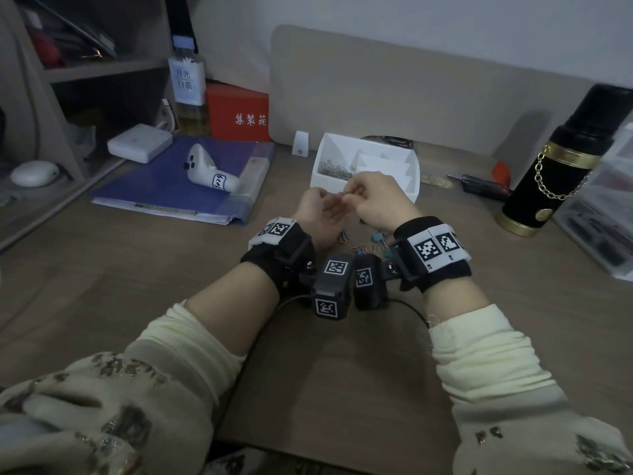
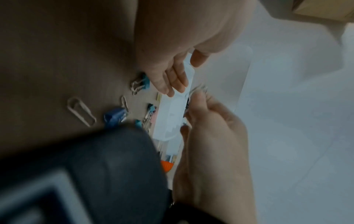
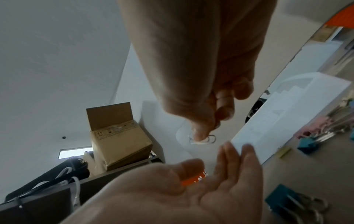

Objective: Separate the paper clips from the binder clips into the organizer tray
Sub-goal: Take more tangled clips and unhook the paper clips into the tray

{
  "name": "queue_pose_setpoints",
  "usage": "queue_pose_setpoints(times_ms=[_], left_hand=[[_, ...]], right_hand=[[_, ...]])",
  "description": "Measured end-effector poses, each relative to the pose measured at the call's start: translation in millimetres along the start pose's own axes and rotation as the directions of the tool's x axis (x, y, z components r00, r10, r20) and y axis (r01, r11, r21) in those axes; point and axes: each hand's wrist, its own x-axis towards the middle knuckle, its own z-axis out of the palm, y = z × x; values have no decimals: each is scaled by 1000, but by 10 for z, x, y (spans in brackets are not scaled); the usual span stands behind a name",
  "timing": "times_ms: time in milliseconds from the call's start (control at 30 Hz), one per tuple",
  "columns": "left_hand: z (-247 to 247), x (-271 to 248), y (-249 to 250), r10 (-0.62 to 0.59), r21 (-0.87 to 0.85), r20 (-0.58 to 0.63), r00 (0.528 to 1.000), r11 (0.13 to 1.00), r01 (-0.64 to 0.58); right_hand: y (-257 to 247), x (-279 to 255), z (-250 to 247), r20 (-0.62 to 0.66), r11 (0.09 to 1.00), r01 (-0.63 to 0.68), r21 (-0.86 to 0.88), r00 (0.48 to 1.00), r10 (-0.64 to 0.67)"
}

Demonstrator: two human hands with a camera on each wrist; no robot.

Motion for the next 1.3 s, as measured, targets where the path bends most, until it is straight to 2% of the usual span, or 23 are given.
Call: queue_pose_setpoints(times_ms=[100, 200, 300, 400, 467, 533, 600, 667, 833, 1000, 1100, 1167, 1300], left_hand=[[33, -46, -17, -82, -77, 54, 995, 993, 86], [19, -47, 3, -116, -157, 77, 990, 979, 127], [-4, -40, 38, -115, -229, 48, 992, 966, 123], [-68, -17, 112, -72, -321, -29, 997, 945, 59], [-120, 18, 155, -27, -306, -67, 997, 952, 5], [-173, 57, 175, 6, -247, -93, 996, 969, -29], [-196, 80, 189, 9, -215, -79, 997, 976, -26], [-203, 80, 197, 5, -188, -56, 998, 982, -15], [-228, 124, 174, -18, -171, -48, 999, 985, 10], [-229, 141, 169, -16, -173, -44, 999, 985, 8], [-230, 133, 173, -10, -170, -50, 999, 985, 1], [-233, 133, 172, 0, -169, -50, 999, 986, -8], [-232, 146, 163, 16, -168, -65, 998, 985, -27]], right_hand=[[-75, -13, 42, -25, 995, 46, 83, 999, -44], [-67, -7, 62, -4, 980, 34, 198, 999, -34], [-67, 27, 71, -73, 973, 73, 219, 996, -58], [-32, 67, 90, -187, 978, 103, 180, 980, -69], [31, 95, 111, -125, 989, 62, 132, 991, -46], [102, 108, 143, 43, 999, 6, 37, 999, -7], [151, 110, 181, 164, 999, -30, -27, 986, 34], [169, 102, 211, 214, 996, -62, -66, 974, 75], [165, 84, 246, 235, 994, -63, -88, 969, 82], [179, 99, 184, 131, 997, -82, -11, 988, 83], [260, 128, 108, 80, 990, -140, -20, 987, 141], [291, 131, 88, 104, 989, -135, -59, 985, 140], [193, 90, 94, 244, 996, 3, -89, 970, 18]])
